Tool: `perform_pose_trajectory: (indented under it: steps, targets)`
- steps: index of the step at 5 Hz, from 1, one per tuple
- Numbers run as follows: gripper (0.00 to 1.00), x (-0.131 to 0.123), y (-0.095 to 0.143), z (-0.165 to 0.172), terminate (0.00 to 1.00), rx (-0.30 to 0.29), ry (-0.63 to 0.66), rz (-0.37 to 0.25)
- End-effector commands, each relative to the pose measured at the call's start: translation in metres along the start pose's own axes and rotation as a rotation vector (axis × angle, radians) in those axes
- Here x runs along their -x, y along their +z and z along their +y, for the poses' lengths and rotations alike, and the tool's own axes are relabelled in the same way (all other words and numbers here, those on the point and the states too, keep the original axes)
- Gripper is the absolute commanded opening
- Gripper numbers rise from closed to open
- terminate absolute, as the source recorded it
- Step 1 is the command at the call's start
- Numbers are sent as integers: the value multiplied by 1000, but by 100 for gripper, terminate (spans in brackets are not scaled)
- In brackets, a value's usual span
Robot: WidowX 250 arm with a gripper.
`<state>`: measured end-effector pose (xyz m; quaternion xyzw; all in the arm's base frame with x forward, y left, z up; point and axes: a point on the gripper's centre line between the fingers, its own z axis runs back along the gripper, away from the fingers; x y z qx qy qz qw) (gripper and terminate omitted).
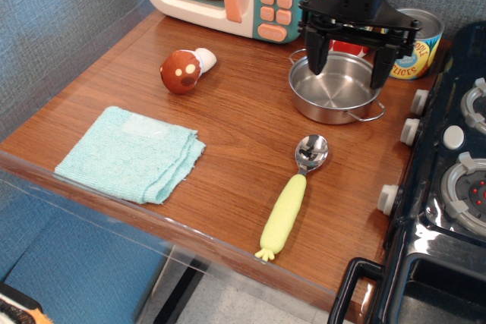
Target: Place the pot close to the red and yellow cans.
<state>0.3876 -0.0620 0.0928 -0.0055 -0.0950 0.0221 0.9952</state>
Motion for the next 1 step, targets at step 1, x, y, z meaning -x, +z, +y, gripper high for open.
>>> perform_pose_trajectory:
  steps: [1]
  targets:
    - [100, -6, 26, 4, 100, 13, 2, -73]
